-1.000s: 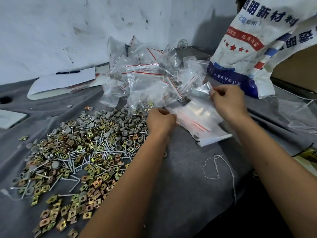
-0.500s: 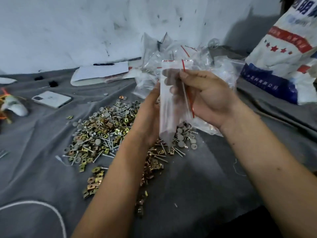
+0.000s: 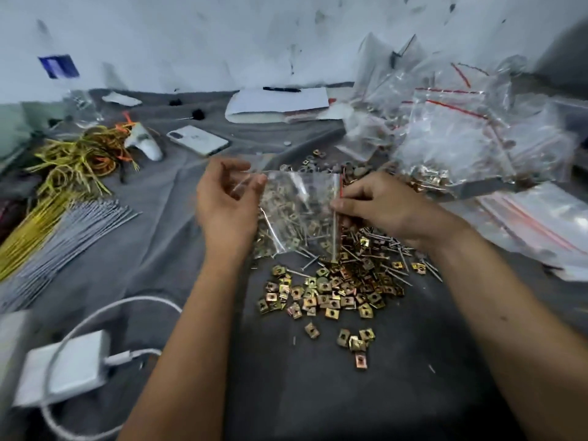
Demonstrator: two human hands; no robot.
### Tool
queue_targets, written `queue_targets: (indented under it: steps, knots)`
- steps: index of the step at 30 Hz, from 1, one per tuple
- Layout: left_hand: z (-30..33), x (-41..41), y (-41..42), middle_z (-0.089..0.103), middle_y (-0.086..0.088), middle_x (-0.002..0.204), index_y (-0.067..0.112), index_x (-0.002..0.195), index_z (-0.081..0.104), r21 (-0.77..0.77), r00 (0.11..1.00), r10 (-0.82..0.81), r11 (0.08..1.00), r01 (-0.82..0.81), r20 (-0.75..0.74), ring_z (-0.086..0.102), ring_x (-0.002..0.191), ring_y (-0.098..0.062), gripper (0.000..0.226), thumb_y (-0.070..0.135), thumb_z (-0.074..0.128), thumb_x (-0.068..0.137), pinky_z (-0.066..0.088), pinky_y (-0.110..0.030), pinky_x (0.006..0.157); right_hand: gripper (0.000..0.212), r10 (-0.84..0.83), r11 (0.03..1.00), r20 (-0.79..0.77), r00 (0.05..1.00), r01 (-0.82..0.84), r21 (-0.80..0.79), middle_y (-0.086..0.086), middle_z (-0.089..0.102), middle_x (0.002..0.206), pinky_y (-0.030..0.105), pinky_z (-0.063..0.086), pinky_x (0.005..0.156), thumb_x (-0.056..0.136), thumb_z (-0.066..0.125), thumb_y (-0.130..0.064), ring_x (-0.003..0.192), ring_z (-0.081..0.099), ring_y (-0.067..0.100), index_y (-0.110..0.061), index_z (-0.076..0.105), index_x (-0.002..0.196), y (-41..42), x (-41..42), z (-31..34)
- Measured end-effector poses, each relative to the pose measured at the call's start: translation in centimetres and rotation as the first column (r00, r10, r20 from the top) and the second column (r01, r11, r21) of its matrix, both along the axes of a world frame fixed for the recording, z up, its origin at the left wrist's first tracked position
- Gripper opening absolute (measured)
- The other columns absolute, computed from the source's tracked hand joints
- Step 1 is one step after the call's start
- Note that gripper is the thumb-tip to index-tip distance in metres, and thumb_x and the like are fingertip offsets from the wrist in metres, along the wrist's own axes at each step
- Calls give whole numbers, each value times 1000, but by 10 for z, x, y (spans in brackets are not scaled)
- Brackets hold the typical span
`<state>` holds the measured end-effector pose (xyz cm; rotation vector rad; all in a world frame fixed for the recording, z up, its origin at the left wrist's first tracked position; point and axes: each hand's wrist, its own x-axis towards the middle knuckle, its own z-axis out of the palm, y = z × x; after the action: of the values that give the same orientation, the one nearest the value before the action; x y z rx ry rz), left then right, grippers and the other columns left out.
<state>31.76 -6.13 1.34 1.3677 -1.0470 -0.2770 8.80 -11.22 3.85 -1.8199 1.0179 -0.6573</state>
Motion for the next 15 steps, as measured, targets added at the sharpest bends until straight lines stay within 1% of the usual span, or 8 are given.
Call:
queue_targets:
  steps: [1, 3, 5, 7, 8, 11, 13, 15]
  knots:
    - [-2, -4, 0, 69, -1, 100, 16, 110, 64, -14, 991, 76, 997, -75, 113, 65, 91, -18, 24, 23, 79, 92, 58, -47, 81, 17, 27, 999, 43, 999, -28, 17, 12, 70, 72, 25, 53, 63, 95, 69, -19, 64, 63, 14, -7, 80, 88, -1, 0, -4]
    - [-5, -14, 1, 64, -9, 114, 9, 118, 62, -114, 875, 308, 951, -287, 373, 56, 106, -26, 39, 36, 75, 94, 48, -43, 92, 17, 1, 1000, 134, 991, -3, 13, 4, 70, 67, 22, 52, 59, 95, 69, -17, 60, 61, 11, -14, 82, 85, -4, 0, -13]
    - [-4, -31, 3, 58, -17, 119, 4, 116, 63, -260, 780, 415, 908, -328, 469, 50, 111, -31, 42, 35, 76, 91, 37, -31, 97, 17, -85, 996, 226, 970, 92, -20, 3, 70, 65, 20, 49, 53, 94, 71, -17, 55, 57, 8, -22, 83, 82, -7, 0, -23]
    - [-7, -51, 3, 59, -15, 111, 4, 106, 65, -295, 806, 288, 944, -147, 517, 50, 102, -21, 30, 26, 77, 90, 32, -13, 93, 11, -143, 986, 299, 943, 162, -39, 11, 72, 70, 22, 47, 50, 88, 76, -27, 54, 56, 10, -19, 82, 83, -5, 1, -29]
    - [-9, -59, 3, 59, -11, 107, 4, 103, 65, -237, 830, 150, 971, -23, 536, 50, 95, -15, 27, 25, 78, 90, 35, -10, 86, 14, -154, 982, 327, 932, 180, -50, 13, 72, 71, 23, 46, 49, 84, 77, -33, 53, 56, 11, -20, 82, 82, -4, 3, -32]
    - [-14, -72, 0, 60, -2, 102, 8, 102, 63, -9, 823, -188, 973, 229, 535, 55, 83, -13, 32, 30, 81, 89, 46, -19, 70, 11, -193, 973, 413, 890, 228, -37, 5, 74, 68, 19, 46, 47, 84, 80, -32, 53, 60, 8, -23, 82, 77, -1, 7, -36]
    - [-16, -74, -1, 64, 2, 96, 11, 102, 64, 18, 835, -253, 960, 280, 489, 61, 82, -12, 35, 33, 85, 84, 52, -26, 71, 17, -221, 967, 444, 868, 254, -16, 4, 72, 65, 20, 44, 45, 82, 82, -32, 51, 59, 13, -18, 80, 73, -2, 8, -38]
    - [-17, -72, -1, 68, 5, 91, 12, 100, 67, 19, 855, -285, 951, 308, 432, 65, 79, -7, 38, 33, 90, 78, 54, -23, 70, 26, -244, 961, 455, 856, 277, -5, 10, 69, 62, 23, 42, 42, 79, 84, -37, 49, 54, 19, -15, 76, 68, -2, 7, -40]
